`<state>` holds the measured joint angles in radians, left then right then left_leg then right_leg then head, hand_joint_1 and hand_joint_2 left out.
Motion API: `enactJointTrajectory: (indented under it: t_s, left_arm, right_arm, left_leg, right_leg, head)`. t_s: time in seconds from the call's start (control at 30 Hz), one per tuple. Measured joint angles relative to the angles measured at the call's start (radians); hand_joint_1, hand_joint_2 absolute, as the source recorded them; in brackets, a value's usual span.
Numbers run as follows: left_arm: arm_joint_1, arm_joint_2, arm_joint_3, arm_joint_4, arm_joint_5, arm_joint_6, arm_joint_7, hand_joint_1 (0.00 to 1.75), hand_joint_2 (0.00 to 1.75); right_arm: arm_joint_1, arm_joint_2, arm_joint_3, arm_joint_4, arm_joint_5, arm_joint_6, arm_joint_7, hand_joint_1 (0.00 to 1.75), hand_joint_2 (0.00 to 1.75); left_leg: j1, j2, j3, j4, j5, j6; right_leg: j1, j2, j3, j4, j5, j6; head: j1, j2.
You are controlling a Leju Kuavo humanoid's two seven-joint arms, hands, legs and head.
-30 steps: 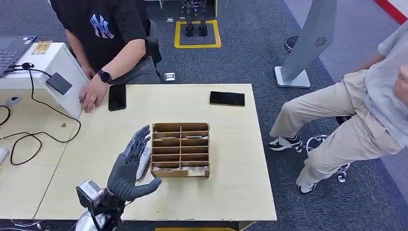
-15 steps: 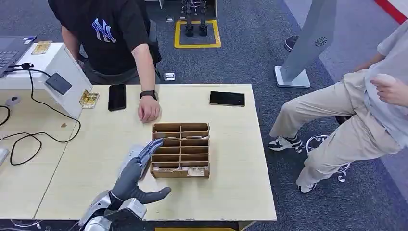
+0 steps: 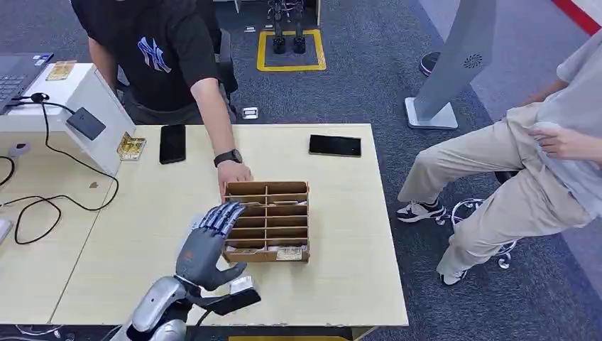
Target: Pass the card to the sensor for recognition and then transmit it.
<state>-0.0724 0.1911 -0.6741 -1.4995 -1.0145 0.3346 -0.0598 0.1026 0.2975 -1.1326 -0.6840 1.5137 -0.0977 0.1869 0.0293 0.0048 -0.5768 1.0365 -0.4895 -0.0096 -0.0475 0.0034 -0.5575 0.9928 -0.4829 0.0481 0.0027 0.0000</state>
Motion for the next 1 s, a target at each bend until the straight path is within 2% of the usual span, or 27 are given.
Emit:
enactJointTrajectory:
  t_s: [0.13,0.27,0.43,0.47,0.7,0.83,1.0]
  left_arm:
    - [-0.016,-0.003,-0.026,0.059,-0.087,0.031,0.053,0.0,1.75]
    - [-0.025,-0.012,-0.045,0.093,-0.119,0.033,0.074,0.0,1.75]
    - [-0.031,-0.024,-0.062,0.13,-0.156,0.067,0.086,0.0,1.75]
    - [-0.032,-0.027,-0.063,0.135,-0.162,0.076,0.086,1.75,1.75]
    - [-0.034,-0.033,-0.07,0.163,-0.165,0.166,0.043,1.75,1.75]
    - [-0.034,-0.033,-0.07,0.171,-0.158,0.193,0.02,1.75,1.75]
    - [-0.044,-0.041,-0.077,0.186,-0.211,0.222,0.021,1.75,1.75]
  right_arm:
    - [0.0,0.0,0.0,-0.001,0.0,0.0,0.003,0.0,1.75]
    - [0.0,0.0,0.0,-0.002,0.0,0.0,0.003,0.0,1.75]
    - [0.0,0.0,0.0,-0.002,0.0,0.0,0.002,0.0,1.75]
    - [0.0,0.0,0.0,-0.002,0.0,-0.002,0.002,0.0,1.75]
    - [0.0,0.0,0.001,-0.001,0.0,-0.011,-0.003,0.0,1.75]
    - [0.0,0.0,0.002,0.001,0.0,-0.018,-0.008,0.0,1.75]
    - [0.001,-0.004,0.018,0.009,0.0,-0.026,-0.011,0.0,1.75]
  left_leg:
    - [0.0,0.0,0.0,0.0,0.0,0.0]
    - [0.0,0.0,0.0,0.0,0.0,0.0]
    - [0.0,0.0,0.0,0.0,0.0,0.0]
    - [0.0,0.0,0.0,0.0,0.0,0.0]
    - [0.0,0.0,0.0,0.0,0.0,0.0]
    - [0.0,0.0,0.0,0.0,0.0,0.0]
    - [0.0,0.0,0.0,0.0,0.0,0.0]
  right_leg:
    - [0.0,0.0,0.0,0.0,0.0,0.0]
    - [0.0,0.0,0.0,0.0,0.0,0.0]
    - [0.0,0.0,0.0,0.0,0.0,0.0]
    - [0.0,0.0,0.0,0.0,0.0,0.0]
    - [0.0,0.0,0.0,0.0,0.0,0.0]
    - [0.0,0.0,0.0,0.0,0.0,0.0]
    - [0.0,0.0,0.0,0.0,0.0,0.0]
  head:
    - [0.0,0.0]
    - [0.0,0.0]
    - [0.0,0.0]
    - [0.0,0.0]
    - [0.0,0.0]
    - [0.0,0.0]
    - [0.0,0.0]
